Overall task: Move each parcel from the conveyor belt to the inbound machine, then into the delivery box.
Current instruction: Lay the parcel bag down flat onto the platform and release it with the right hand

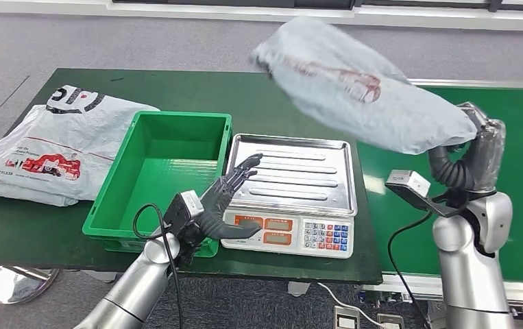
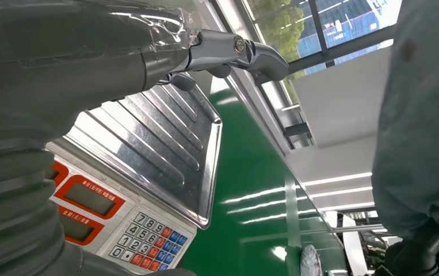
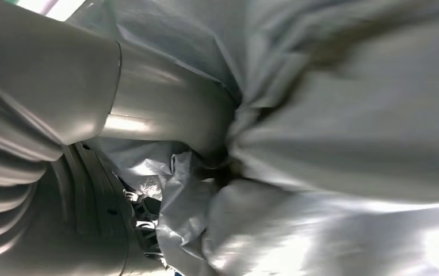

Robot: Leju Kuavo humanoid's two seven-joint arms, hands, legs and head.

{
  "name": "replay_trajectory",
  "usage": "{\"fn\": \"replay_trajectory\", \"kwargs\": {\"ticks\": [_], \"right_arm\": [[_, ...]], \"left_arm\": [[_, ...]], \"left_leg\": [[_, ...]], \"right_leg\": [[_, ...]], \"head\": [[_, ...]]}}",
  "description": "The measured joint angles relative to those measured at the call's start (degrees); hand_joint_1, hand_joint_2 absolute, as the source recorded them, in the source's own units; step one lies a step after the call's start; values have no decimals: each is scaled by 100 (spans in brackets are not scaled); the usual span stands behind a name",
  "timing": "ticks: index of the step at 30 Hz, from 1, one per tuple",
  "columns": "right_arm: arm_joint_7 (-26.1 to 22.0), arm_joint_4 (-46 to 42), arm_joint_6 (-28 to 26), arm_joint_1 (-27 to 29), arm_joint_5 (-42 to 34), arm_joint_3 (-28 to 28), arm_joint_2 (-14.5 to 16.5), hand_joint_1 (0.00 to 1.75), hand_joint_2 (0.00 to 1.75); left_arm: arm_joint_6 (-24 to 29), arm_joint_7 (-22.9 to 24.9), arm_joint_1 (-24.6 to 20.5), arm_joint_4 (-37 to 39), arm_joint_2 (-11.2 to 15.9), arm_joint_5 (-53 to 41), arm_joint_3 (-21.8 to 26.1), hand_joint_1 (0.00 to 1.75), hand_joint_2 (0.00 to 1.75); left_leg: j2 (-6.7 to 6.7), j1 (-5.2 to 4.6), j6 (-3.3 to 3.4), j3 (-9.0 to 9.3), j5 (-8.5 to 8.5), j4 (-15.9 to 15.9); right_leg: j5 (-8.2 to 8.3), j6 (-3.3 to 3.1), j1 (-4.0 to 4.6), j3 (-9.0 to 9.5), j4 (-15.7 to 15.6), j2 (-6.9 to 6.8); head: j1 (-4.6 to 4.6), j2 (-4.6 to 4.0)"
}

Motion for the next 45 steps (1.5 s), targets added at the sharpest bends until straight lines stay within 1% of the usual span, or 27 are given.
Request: {"fn": "replay_trajectory", "kwargs": {"ticks": [1, 2, 4, 6, 7, 9, 13, 16, 21, 22, 25, 27, 29, 31, 36, 38, 41, 42, 45], "right_arm": [[157, 72, 247, -82, 105, 143, -9, 175, 175], [388, 175, 636, -189, 264, 327, -21, 175, 175], [971, 489, 1688, -433, 606, 801, -50, 175, 175], [1566, 903, 2702, -622, 736, 1312, -57, 175, 175], [1804, 1128, 3082, -674, 690, 1549, -55, 175, 175], [2093, 1535, 3522, -717, 529, 1950, -55, 175, 175], [2314, 2141, 3769, -824, 98, 2576, -62, 175, 175], [2536, 2424, 3854, -917, -184, 3006, -95, 175, 175], [3099, 2614, 3506, -958, -65, 3531, -201, 175, 175], [3091, 2642, 3496, -972, -115, 3619, -224, 175, 175], [2792, 2694, 3691, -999, -535, 3766, -261, 175, 175], [2689, 2713, 3766, -1007, -683, 3812, -277, 175, 175], [2621, 2723, 3794, -1012, -774, 3853, -286, 88, 175], [2429, 2720, 3767, -1014, -999, 3881, -296, 0, 175], [1495, 2391, 3300, -853, -2155, 3883, -342, 0, 175], [1292, 2206, 3095, -789, -2419, 3843, -353, 0, 175], [1184, 2021, 2913, -740, -2547, 3765, -365, 0, 44], [1141, 1971, 2822, -718, -2577, 3735, -367, 0, 44], [919, 1787, 2351, -625, -2640, 3606, -378, 0, 175]], "left_arm": [[12, 0, -4, -1, 4, 4, -1, 0, 175], [29, 0, -7, -2, 12, 9, -1, 0, 175], [68, 0, -13, -10, 28, 19, -1, 0, 175], [99, 0, -16, -26, 42, 32, -1, 0, 175], [110, 0, -13, -40, 51, 40, -1, 0, 175], [123, 0, 0, -69, 76, 51, -1, 0, 175], [157, 0, 11, -89, 105, 69, -1, 0, 175], [162, 0, 2, -84, 107, 93, -1, 0, 175], [210, 0, 4, -78, 128, 115, 0, 0, 175], [216, 0, 4, -78, 133, 115, -1, 0, 175], [212, 0, -2, -72, 136, 117, -1, 0, 175], [206, 0, -7, -64, 136, 117, -1, 0, 175], [203, 0, -17, -51, 136, 120, -1, 0, 175], [203, 0, -30, -36, 136, 133, -1, 0, 175], [199, 0, -39, -20, 133, 208, 0, 0, 175], [199, 0, -40, -11, 133, 221, 0, 0, 175], [199, 0, -41, -1, 133, 225, -1, 0, 175], [199, 0, -41, 1, 133, 226, -1, 0, 175], [185, 0, -42, 3, 133, 232, 1, 0, 175]], "left_leg": [[4, 0, -2, -1, -1, 0], [11, 0, -4, 0, -3, -1], [26, 1, -7, 5, -4, -1], [24, 3, -7, 7, -3, -1], [15, 5, -7, 6, 0, 0], [-8, 8, -9, -1, 7, 0], [-13, 9, -14, -7, 10, 0], [-6, 9, -16, -7, 9, 0], [-7, 9, -17, -7, 8, 0], [-6, 9, -17, -6, 8, 0], [1, 9, -17, -4, 8, 0], [7, 9, -17, -2, 8, 0], [10, 9, -17, 0, 8, 0], [12, 9, -18, 1, 8, 0], [16, 9, -20, 1, 7, 0], [16, 9, -20, 0, 7, 0], [16, 9, -20, 0, 7, 0], [17, 9, -20, 0, 7, 0], [17, 8, -20, -1, 7, 0]], "right_leg": [[1, -1, 0, -2, 2, 6], [2, -2, 0, -4, 2, 14], [4, -4, 1, -9, 1, 34], [4, -4, 2, -10, 0, 31], [4, -4, 3, -9, 0, 19], [3, -5, 6, -8, 1, -6], [3, -6, 6, -14, 3, -3], [2, -6, 6, -18, 2, 3], [2, -6, 6, -18, 1, 2], [2, -6, 6, -18, 1, 2], [4, -8, 6, -18, 1, 7], [6, -10, 6, -18, 1, 12], [7, -11, 7, -18, 1, 15], [7, -12, 7, -18, 1, 17], [9, -12, 7, -24, 2, 28], [8, -13, 7, -25, 2, 28], [8, -13, 6, -24, 2, 27], [8, -13, 6, -24, 2, 27], [8, -12, 5, -24, 1, 27]], "head": [[0, 0], [-1, 0], [-2, 0], [-3, 0], [-3, 0], [-2, 0], [-2, 0], [-2, 0], [-2, 0], [-2, 0], [-2, 0], [-2, 0], [-2, 0], [-2, 0], [-2, 0], [-2, 0], [-2, 0], [-2, 0], [-2, 0]]}}
